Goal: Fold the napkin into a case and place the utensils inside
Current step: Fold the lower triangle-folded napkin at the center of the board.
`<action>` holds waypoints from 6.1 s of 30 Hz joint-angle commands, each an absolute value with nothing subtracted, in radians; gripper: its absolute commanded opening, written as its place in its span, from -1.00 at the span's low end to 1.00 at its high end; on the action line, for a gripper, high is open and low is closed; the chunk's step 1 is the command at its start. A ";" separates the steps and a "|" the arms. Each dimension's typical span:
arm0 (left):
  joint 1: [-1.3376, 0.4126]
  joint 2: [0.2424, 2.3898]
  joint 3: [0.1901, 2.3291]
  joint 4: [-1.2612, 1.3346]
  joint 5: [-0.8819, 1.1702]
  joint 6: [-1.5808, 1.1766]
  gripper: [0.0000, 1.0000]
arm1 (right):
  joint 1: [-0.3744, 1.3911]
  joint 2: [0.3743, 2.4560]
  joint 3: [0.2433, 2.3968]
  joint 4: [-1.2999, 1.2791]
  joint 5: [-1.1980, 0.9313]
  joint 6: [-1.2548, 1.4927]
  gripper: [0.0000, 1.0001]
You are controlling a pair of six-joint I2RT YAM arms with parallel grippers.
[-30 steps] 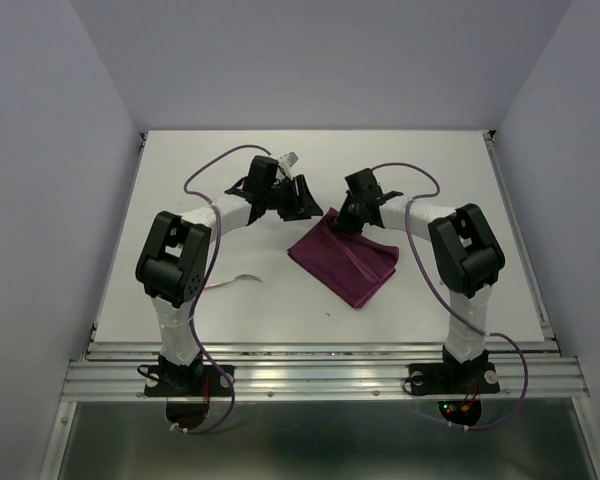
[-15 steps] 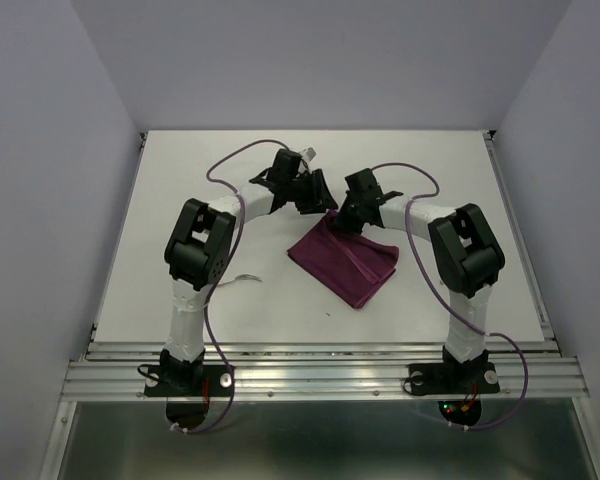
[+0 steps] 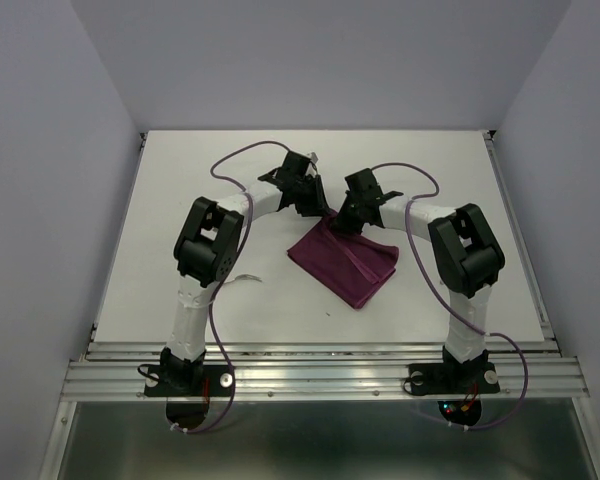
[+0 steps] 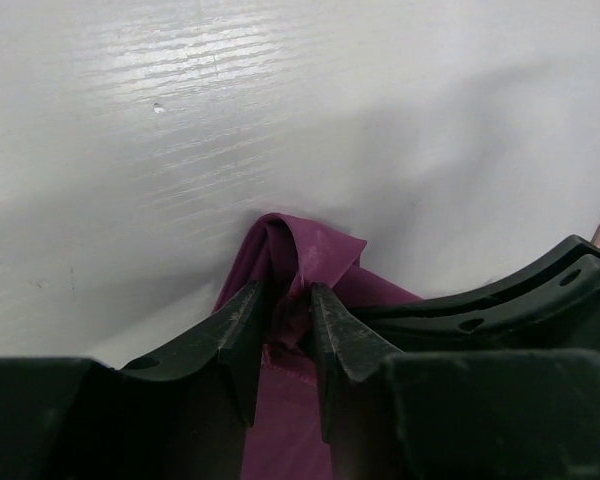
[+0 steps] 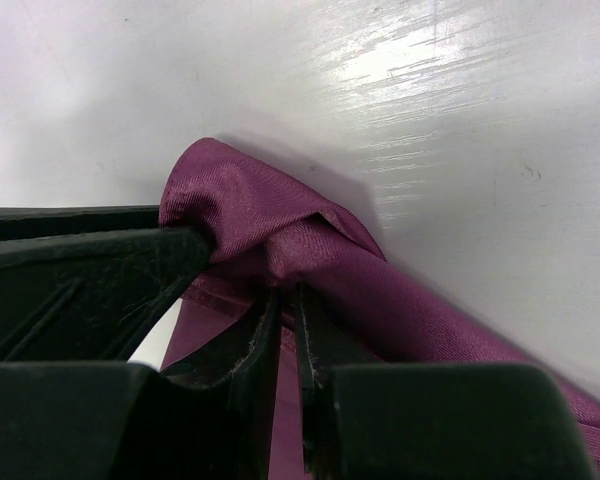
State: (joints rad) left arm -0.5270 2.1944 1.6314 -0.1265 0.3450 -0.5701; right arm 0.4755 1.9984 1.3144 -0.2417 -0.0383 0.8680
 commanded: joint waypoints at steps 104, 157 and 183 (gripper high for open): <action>-0.494 2.148 1.500 -0.097 0.626 -0.371 -1.00 | 0.135 1.385 0.580 0.038 -0.439 0.793 0.60; -0.495 2.152 1.511 -0.120 0.629 -0.365 -1.00 | 0.232 1.313 0.669 -0.216 -0.575 0.460 0.39; -0.494 2.137 1.517 -0.179 0.641 -0.334 -1.00 | 0.530 1.397 0.939 -0.594 0.126 0.374 0.09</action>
